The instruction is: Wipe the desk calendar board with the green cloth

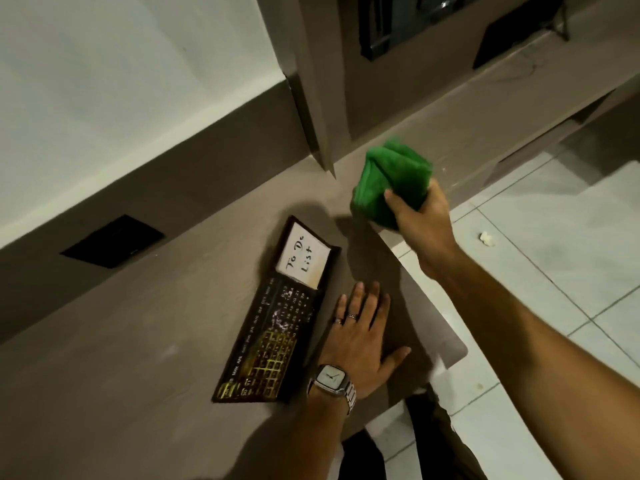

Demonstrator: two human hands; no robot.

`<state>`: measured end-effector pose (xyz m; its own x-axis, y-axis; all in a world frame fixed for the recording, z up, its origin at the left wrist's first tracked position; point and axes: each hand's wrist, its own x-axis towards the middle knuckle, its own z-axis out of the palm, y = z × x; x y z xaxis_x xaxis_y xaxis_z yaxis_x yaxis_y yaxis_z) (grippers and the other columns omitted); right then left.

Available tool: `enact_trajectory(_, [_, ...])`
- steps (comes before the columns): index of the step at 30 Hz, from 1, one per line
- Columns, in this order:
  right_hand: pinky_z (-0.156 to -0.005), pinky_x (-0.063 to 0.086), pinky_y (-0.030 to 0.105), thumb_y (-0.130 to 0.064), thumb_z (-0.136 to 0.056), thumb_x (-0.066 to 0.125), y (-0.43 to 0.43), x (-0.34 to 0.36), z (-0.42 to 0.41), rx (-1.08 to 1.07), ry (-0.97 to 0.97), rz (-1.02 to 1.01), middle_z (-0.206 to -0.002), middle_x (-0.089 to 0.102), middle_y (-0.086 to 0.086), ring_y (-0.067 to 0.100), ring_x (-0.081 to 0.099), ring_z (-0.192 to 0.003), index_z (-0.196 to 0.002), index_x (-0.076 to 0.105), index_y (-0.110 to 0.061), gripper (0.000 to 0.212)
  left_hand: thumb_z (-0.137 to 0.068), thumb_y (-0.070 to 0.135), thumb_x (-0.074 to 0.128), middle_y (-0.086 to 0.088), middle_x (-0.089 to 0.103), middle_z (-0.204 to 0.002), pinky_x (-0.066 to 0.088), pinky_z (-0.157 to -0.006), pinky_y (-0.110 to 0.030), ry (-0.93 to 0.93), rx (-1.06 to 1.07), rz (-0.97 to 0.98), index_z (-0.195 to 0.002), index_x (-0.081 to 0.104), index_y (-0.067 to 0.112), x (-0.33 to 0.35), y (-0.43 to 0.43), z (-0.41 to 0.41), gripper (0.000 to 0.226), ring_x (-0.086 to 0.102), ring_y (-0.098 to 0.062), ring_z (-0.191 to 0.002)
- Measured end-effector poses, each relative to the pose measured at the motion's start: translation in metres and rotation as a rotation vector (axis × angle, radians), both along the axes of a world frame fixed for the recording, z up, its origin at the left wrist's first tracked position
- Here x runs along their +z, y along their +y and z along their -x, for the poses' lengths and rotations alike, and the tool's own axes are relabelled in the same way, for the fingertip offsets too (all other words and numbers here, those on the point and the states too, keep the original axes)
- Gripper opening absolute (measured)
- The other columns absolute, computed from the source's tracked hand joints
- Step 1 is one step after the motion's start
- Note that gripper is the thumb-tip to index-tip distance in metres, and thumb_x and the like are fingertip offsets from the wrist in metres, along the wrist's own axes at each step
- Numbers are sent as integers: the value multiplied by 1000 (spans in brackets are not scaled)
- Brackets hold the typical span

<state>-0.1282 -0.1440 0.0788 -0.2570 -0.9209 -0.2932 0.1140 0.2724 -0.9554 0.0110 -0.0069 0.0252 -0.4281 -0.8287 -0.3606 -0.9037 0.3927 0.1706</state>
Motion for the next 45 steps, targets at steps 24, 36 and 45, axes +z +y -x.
enact_trajectory(24, [-102,52,32,-4,-88,65,182,12,-155,264,382,-20,-138,59,3,14,60,-120,-147,40,-21,66,-83,18,74,3,-20,-152,6,-114,-35,144,276,165,-127,-50,34,89,52,-130,133,-13,-12,-142])
enact_trajectory(36, [-80,49,7,1,-89,60,188,23,-144,434,324,-60,-122,64,-5,-1,62,-100,-137,53,-19,52,-88,16,68,5,-22,-152,10,-120,-40,205,366,74,-139,-30,25,97,50,-129,110,-12,-15,-146])
enact_trajectory(45, [-84,60,29,-2,-87,63,175,14,-124,468,247,-109,-123,64,-2,5,65,-103,-134,56,-25,52,-84,13,72,-3,-15,-160,14,-120,-41,134,363,59,-143,-28,19,102,46,-124,117,-10,-16,-147])
